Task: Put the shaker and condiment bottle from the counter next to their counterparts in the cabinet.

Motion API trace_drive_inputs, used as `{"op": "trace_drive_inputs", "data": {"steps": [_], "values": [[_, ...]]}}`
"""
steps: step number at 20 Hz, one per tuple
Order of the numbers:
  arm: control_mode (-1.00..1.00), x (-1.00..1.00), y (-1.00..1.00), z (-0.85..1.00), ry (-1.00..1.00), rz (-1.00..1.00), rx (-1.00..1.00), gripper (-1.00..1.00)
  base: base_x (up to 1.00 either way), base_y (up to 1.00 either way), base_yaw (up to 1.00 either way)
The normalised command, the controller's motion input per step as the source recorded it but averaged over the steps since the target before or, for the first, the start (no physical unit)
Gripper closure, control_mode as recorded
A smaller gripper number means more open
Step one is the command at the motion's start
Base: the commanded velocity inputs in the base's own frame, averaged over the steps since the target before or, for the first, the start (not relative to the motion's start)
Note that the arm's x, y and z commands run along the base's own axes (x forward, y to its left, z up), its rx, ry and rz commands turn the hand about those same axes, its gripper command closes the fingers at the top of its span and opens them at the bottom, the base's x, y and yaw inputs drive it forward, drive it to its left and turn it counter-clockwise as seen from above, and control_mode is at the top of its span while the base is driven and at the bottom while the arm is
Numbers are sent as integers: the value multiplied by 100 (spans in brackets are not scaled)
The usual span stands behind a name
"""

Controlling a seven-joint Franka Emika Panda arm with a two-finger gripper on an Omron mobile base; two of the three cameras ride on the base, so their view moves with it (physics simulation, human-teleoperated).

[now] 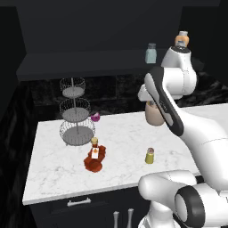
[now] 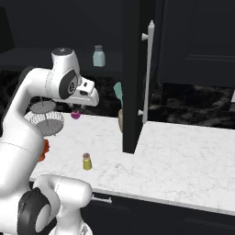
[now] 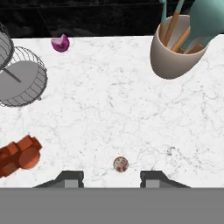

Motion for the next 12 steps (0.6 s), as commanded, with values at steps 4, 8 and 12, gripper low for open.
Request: {"op": "trace_drive_inputs", "data": {"steps": [4, 8, 12], "values": [[-100, -11, 0, 0, -4, 0, 0, -100, 0, 0, 0], [-100, -18, 0, 0, -11, 0, 0, -100, 0, 0, 0], [-100, -20, 0, -3, -13, 0, 0, -100, 0, 0, 0]]}}
